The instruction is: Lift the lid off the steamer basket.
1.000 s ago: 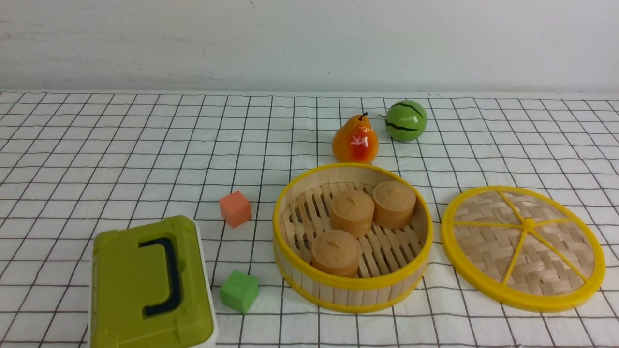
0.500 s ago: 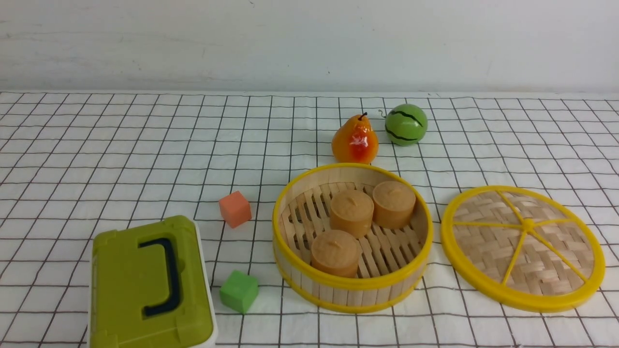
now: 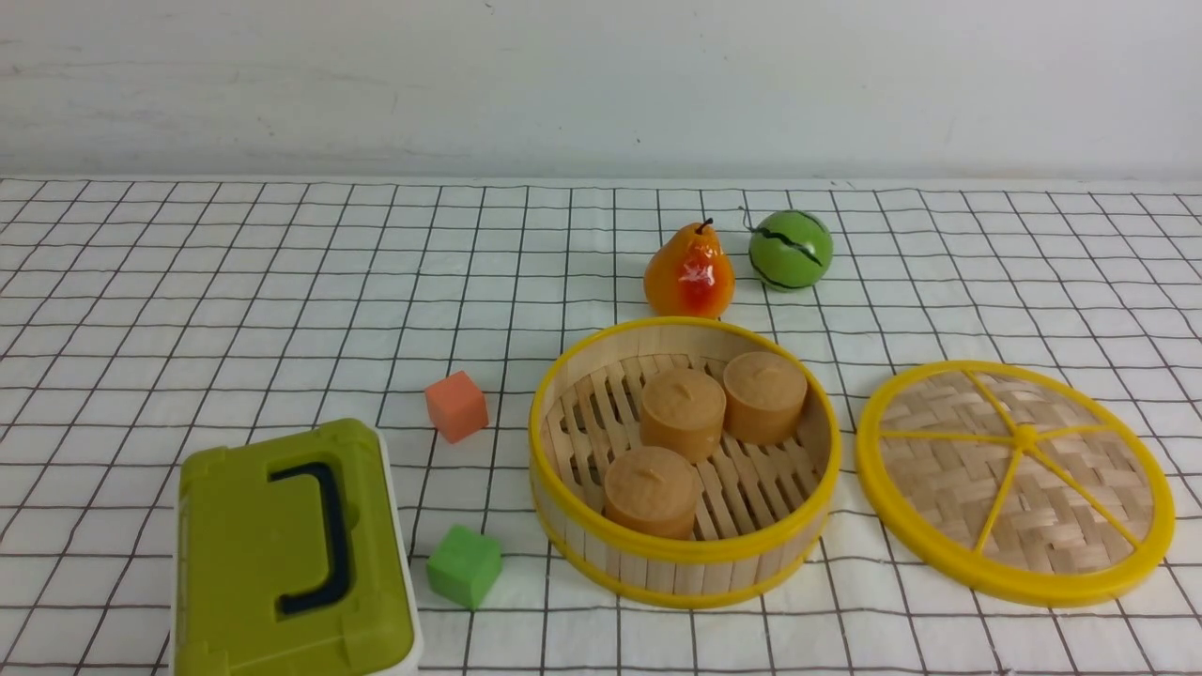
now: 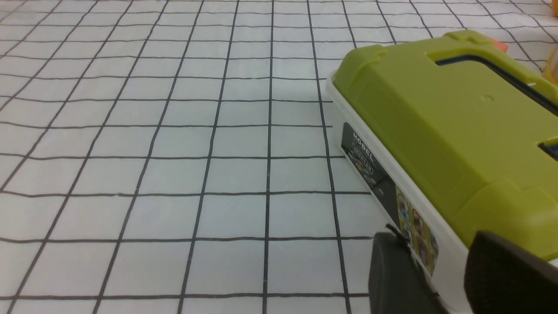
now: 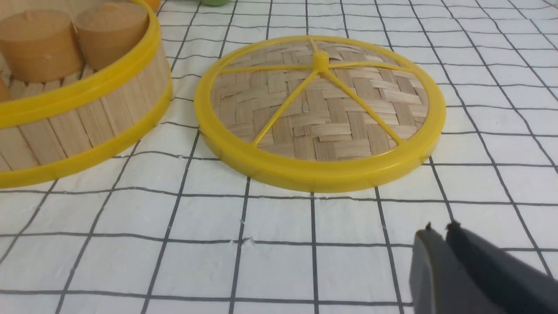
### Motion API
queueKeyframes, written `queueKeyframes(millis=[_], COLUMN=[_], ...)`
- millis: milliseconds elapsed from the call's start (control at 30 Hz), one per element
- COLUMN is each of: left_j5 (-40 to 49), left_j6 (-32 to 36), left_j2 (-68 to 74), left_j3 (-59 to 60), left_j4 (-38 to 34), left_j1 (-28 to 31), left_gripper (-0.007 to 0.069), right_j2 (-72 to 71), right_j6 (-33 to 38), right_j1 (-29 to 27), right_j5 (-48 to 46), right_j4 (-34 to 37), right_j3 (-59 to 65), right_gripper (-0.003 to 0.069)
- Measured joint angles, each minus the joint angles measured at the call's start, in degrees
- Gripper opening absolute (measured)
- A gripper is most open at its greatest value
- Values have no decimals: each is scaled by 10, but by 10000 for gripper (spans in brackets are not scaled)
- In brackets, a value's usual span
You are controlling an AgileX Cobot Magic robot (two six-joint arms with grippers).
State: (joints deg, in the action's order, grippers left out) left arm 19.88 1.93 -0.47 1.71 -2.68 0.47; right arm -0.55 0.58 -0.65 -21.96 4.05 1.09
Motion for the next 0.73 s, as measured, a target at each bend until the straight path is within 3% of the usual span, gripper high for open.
queueKeyframes(millis=[733], left_j5=[0], left_j6=[0], left_j2=[0], left_j3=[0], left_j4=[0], left_j1=[0], left_gripper=[239], right_j2=[0], right_j6=[0], right_j1=[0], right_j5=[0], right_j4=[0], right_j3=[0], right_gripper=[62])
